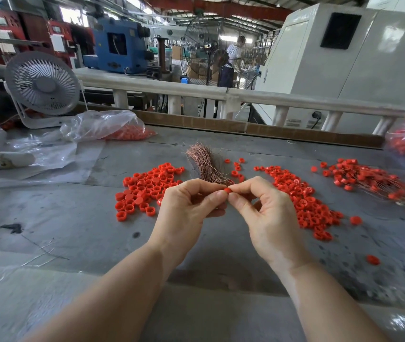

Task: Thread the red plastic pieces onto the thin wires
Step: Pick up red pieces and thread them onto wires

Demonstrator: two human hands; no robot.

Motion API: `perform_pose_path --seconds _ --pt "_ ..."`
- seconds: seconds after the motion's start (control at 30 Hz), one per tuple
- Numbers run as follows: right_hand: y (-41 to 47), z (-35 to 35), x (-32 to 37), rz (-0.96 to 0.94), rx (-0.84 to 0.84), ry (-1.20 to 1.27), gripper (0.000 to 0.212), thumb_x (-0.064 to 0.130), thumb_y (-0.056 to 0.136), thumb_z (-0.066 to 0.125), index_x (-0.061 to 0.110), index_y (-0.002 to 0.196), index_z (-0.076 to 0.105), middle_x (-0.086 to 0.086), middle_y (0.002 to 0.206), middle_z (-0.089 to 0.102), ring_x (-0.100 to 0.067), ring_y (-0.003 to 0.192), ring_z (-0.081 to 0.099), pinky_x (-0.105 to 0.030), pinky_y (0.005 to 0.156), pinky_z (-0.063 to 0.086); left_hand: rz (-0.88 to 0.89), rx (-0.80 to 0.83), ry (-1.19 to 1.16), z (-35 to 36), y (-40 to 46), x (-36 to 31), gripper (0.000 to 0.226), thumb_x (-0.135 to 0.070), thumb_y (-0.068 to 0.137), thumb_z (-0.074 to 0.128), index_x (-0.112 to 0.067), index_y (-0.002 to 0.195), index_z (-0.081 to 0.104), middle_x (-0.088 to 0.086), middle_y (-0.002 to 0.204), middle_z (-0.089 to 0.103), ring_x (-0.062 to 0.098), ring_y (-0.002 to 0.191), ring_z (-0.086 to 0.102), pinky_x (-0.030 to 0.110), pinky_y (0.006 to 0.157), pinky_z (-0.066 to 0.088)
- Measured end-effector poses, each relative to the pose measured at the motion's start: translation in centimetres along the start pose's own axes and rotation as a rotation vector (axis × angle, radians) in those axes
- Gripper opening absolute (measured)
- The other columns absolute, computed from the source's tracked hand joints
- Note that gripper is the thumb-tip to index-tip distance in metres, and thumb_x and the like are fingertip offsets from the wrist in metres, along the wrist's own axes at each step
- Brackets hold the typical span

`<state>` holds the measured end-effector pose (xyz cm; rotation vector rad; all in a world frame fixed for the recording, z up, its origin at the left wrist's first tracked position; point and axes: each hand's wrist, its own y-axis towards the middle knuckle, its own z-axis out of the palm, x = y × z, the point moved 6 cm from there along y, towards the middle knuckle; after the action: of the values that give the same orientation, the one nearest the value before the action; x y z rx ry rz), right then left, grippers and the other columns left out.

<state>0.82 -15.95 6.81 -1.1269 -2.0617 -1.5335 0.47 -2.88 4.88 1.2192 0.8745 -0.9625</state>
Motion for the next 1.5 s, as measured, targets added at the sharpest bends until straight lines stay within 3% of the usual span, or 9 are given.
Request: perform_pose_path --seconds 0.33,0.5,0.63,0.8,1.0,1.17,1.37,1.5 --pt "-0.2 0.1 0.0 0.002 0.030 0.017 0.005 0.012 0.080 0.067 0.014 0.076 0.065 -0.001 0.072 0.063 -0.009 0.068 0.056 -0.020 0.062 0.044 0.022 0.022 0.028 0.2 0.0 0.0 0.017 0.002 0.081 0.062 -0.012 0.074 0.067 -0.002 0.064 0.069 0.006 0.061 0.064 0.015 0.062 0.051" --pt "-0.1 -0.1 0.4 -0.043 -0.041 0.019 0.009 0.005 0.080 0.069 0.014 0.081 0.068 0.005 0.075 0.063 -0.001 0.070 0.056 -0.006 0.063 0.038 -0.064 0.022 -0.132 0.3 0.1 0.6 0.012 -0.010 0.074 0.066 -0.014 0.084 0.071 0.002 0.078 0.073 0.010 0.073 0.068 0.017 0.065 0.053" --pt "-0.1 -0.4 0.6 -0.089 -0.060 -0.033 0.014 0.001 0.075 0.072 0.014 0.082 0.069 0.007 0.075 0.063 -0.005 0.070 0.057 -0.006 0.063 0.038 -0.182 0.098 -0.286 0.6 0.2 1.3 0.023 -0.014 0.066 0.067 -0.013 0.089 0.073 0.008 0.086 0.073 0.014 0.078 0.069 0.021 0.068 0.055" --pt "-0.1 -0.2 0.3 -0.040 -0.058 -0.026 0.021 0.001 0.073 0.075 0.019 0.082 0.069 0.010 0.071 0.062 -0.003 0.064 0.055 -0.006 0.059 0.038 -0.179 0.066 -0.323 0.3 0.4 1.4 0.018 -0.011 0.063 0.067 -0.017 0.077 0.076 0.002 0.079 0.073 0.009 0.074 0.067 0.020 0.070 0.055" --pt "0.0 -0.6 0.1 -0.025 -0.076 -0.037 0.025 0.004 0.075 0.074 0.027 0.074 0.065 0.015 0.069 0.062 0.000 0.065 0.056 -0.007 0.061 0.038 -0.226 0.056 -0.438 0.4 0.5 1.7 0.033 -0.001 0.061 0.065 -0.008 0.093 0.069 0.009 0.082 0.072 0.013 0.078 0.069 0.019 0.071 0.055" --pt "-0.1 -0.4 0.4 -0.106 -0.058 -0.116 0.016 0.002 0.074 0.072 0.017 0.077 0.070 0.013 0.072 0.062 0.004 0.067 0.053 -0.005 0.062 0.037 -0.286 0.061 -0.469 0.5 0.4 1.8 0.027 -0.004 0.061 0.066 -0.005 0.087 0.071 0.010 0.080 0.071 0.014 0.074 0.069 0.018 0.069 0.055" --pt "-0.3 0.0 0.8 -0.162 -0.021 -0.175 0.008 0.007 0.074 0.071 0.014 0.076 0.070 0.009 0.072 0.062 0.006 0.063 0.047 -0.014 0.060 0.040 -0.261 0.011 -0.425 0.2 0.4 2.0 0.019 -0.002 0.060 0.065 -0.006 0.079 0.066 0.008 0.071 0.070 0.013 0.065 0.067 0.019 0.063 0.056" --pt "-0.3 0.0 0.8 -0.141 -0.014 -0.183 0.007 0.009 0.074 0.072 0.015 0.076 0.069 0.010 0.073 0.061 0.004 0.064 0.049 -0.009 0.062 0.038 -0.217 -0.011 -0.335 -0.2 0.6 1.9 0.017 -0.002 0.060 0.066 -0.007 0.077 0.064 0.006 0.066 0.068 0.011 0.059 0.065 0.018 0.059 0.054"
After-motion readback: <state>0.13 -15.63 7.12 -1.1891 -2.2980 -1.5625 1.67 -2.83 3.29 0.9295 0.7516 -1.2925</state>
